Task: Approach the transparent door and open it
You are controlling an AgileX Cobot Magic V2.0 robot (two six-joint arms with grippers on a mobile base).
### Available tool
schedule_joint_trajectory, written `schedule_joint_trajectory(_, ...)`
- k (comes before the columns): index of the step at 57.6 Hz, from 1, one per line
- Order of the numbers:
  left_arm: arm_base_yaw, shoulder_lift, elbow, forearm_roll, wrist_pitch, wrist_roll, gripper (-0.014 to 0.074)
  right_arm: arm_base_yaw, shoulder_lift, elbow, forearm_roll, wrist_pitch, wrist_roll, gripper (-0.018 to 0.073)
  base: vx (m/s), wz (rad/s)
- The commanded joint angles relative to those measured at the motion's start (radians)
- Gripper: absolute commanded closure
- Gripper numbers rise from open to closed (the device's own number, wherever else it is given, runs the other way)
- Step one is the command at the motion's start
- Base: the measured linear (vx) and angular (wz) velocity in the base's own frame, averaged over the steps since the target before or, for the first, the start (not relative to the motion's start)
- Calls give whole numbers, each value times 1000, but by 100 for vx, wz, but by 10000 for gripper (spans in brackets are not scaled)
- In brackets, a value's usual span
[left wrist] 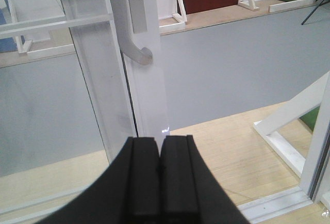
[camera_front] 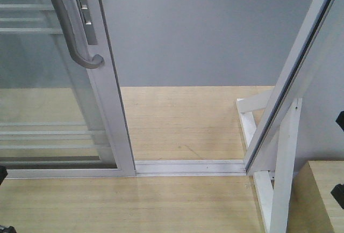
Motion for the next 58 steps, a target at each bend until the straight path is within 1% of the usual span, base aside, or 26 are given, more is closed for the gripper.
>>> schedule_joint_trajectory(1, -4, -14, 11, -6, -76, -8, 594, -5, 9, -28, -7, -84, -7, 564, 0, 0)
schedule_joint_trajectory(4, -4, -14, 11, -6, -76, -8, 594, -5, 9, -28, 12, -84, -7, 564, 0, 0)
schedule_joint_trajectory(7, -4, -14, 11, -6, -76, -8, 594, -5, 9, -28, 75, -85, -28, 564, 0, 0)
schedule_joint_trajectory(12, -4, -14, 11, -6, -76, -8, 594, -4, 9, -20, 245, -86, -146, 564, 0, 0)
schedule_joint_trajectory(14, -4, -14, 11, -6, -76, -8, 594, -4, 9, -6, 287, -94, -197, 564, 0, 0)
schedule_joint_trajectory(16, -4, -14, 11, -6, -76, -8, 594, -4, 8, 14, 308, -106, -237, 564, 0, 0)
schedule_joint_trajectory(18, -4, -14, 11, -6, -76, -8, 594, -5, 4, 40, 307, -125, -256, 564, 0, 0)
schedule_joint_trajectory(22, -4, -14, 11, -6, -76, -8, 594, -5, -18, 110, 286, -192, -259, 564, 0, 0)
schedule_joint_trajectory(25, -4, -14, 11, -6, -76, -8, 594, -5, -47, 168, 270, -244, -254, 564, 0, 0)
schedule_joint_trajectory(31, -4, -14, 11, -6, -76, -8, 594, -5, -135, 312, 271, -351, -236, 564, 0, 0)
schedule_joint_trajectory(32, -4, -14, 11, -6, -76, -8, 594, -5, -154, 329, 272, -350, -230, 564, 0, 0)
schedule_joint_trajectory(34, -4, -14, 11, -6, -76, -8, 594, -7, -186, 318, 276, -262, -224, 564, 0, 0)
schedule_joint_trajectory(38, -4, -14, 11, -6, -75, -8, 594, -13, -242, 320, 272, -216, -232, 564, 0, 0)
schedule_joint_trajectory(41, -4, -14, 11, -6, -75, -8, 594, -35, -278, 320, 273, -192, -232, 564, 0, 0)
schedule_joint_trajectory(46, -4, -15, 11, -6, -75, -8, 594, -98, -289, 320, 277, -192, -209, 564, 0, 0)
schedule_joint_trajectory(52, -4, -15, 11, -6, -75, -8, 594, -174, -288, 320, 278, -192, -152, 564, 0, 0)
schedule_joint_trajectory(58, -4, -15, 11, -6, -75, -8, 594, -221, -288, 320, 278, -192, -123, 564, 0, 0)
